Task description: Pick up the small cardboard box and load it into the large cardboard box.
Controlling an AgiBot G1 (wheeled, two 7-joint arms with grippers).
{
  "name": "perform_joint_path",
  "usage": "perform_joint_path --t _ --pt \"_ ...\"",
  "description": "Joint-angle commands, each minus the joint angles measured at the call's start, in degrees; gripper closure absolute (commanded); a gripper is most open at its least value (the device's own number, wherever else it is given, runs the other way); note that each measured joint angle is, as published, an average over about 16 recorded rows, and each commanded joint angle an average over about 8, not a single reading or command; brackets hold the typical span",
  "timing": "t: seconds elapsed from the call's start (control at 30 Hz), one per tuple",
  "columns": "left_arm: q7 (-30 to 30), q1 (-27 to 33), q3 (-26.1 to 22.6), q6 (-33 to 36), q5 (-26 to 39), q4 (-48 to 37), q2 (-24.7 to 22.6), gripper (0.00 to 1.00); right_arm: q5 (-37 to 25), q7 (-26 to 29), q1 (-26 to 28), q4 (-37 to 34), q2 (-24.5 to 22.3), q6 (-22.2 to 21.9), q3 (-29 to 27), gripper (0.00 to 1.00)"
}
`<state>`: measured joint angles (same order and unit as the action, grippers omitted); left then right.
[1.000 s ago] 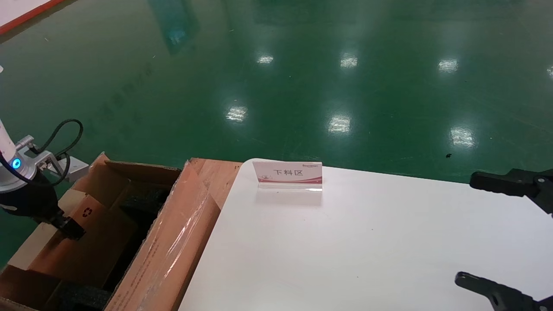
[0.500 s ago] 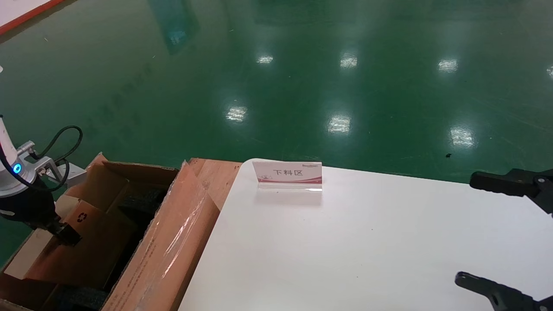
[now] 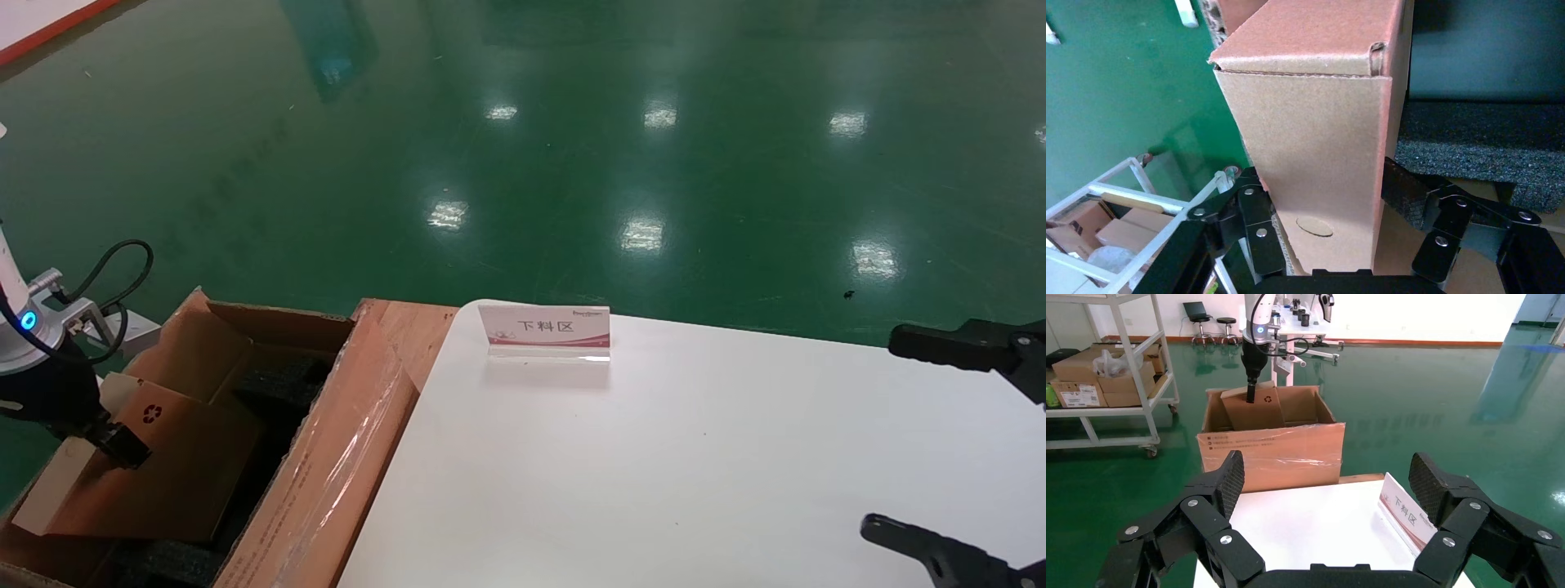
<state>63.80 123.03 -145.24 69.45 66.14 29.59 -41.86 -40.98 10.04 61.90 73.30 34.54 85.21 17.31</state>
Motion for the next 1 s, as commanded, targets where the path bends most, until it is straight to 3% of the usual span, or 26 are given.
perform_joint_path --t 0.03,0.47,0.73,1.0 --pt "0.0 0.0 0.0 0.0 0.1 0.0 0.0 0.00 0.0 0.0 0.0 0.0 0.0 0.0 0.0 0.00" --pt "-2.6 3.1 0.8 -0.5 0.0 2.5 0.0 0.00 0.0 0.0 0.0 0.0 0.0 0.0 0.0 0.00" --pt "-8.1 14.3 3.0 -3.0 1.1 16.2 4.2 0.00 0.0 0.0 0.0 0.0 0.0 0.0 0.0 0.00" --pt "-11.0 28.4 6.1 -7.1 2.5 34.6 14.1 0.00 0.0 0.0 0.0 0.0 0.0 0.0 0.1 0.00"
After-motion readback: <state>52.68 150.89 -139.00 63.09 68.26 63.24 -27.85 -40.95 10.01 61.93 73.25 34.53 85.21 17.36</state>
